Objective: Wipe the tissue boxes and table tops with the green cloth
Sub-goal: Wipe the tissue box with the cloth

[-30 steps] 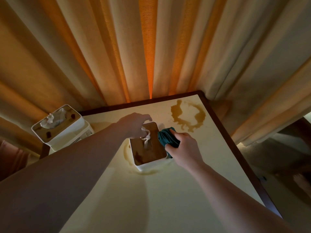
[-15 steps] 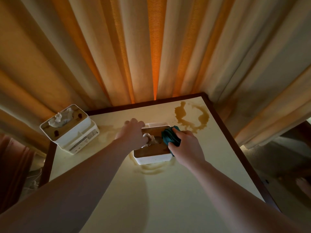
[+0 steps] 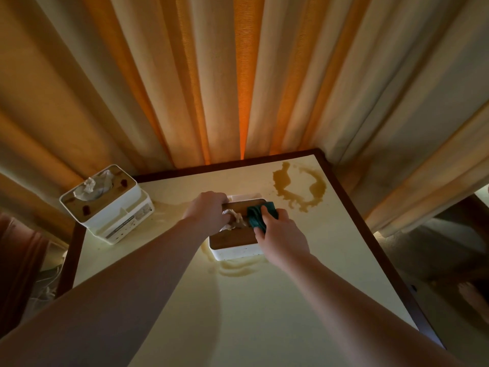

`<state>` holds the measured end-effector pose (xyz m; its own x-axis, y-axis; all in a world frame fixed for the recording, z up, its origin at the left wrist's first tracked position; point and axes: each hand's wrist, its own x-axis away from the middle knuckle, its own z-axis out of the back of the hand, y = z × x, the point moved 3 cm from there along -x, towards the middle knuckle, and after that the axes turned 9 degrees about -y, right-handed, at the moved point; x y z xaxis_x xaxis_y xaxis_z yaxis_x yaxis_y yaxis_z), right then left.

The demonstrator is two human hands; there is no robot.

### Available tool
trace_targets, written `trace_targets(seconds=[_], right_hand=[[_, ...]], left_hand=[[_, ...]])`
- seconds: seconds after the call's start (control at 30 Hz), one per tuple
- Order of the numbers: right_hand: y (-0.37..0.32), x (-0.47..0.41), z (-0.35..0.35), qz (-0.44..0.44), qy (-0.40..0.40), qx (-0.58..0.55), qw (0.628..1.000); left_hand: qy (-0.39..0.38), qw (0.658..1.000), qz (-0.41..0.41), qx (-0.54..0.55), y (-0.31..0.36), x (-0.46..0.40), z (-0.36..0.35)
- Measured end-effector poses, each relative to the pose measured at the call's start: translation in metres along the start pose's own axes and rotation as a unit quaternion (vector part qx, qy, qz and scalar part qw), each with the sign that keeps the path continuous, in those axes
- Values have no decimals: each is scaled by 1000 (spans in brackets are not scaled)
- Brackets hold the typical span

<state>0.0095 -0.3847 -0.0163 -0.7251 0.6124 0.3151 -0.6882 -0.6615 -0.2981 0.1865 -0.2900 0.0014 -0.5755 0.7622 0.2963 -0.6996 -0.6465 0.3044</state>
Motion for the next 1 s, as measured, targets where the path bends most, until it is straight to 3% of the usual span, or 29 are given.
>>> trace_targets(seconds=[0.2,0.5,0.83,1.0], right_hand=[[5,28,-6,-1,-33,8,999],[-14,-34,7,13,-34,67,997],[6,39,-13,33,-42,41,998],[-2,3,-4,21,-34,50,998]], left_hand=[[-8,1000,0,17,-2,-4,-1],[-17,1000,-6,2,-5,-9,-4],[-19,1000,-5,7,-5,-10,-5],[-14,1000,-16,7,-7,-11,-7]])
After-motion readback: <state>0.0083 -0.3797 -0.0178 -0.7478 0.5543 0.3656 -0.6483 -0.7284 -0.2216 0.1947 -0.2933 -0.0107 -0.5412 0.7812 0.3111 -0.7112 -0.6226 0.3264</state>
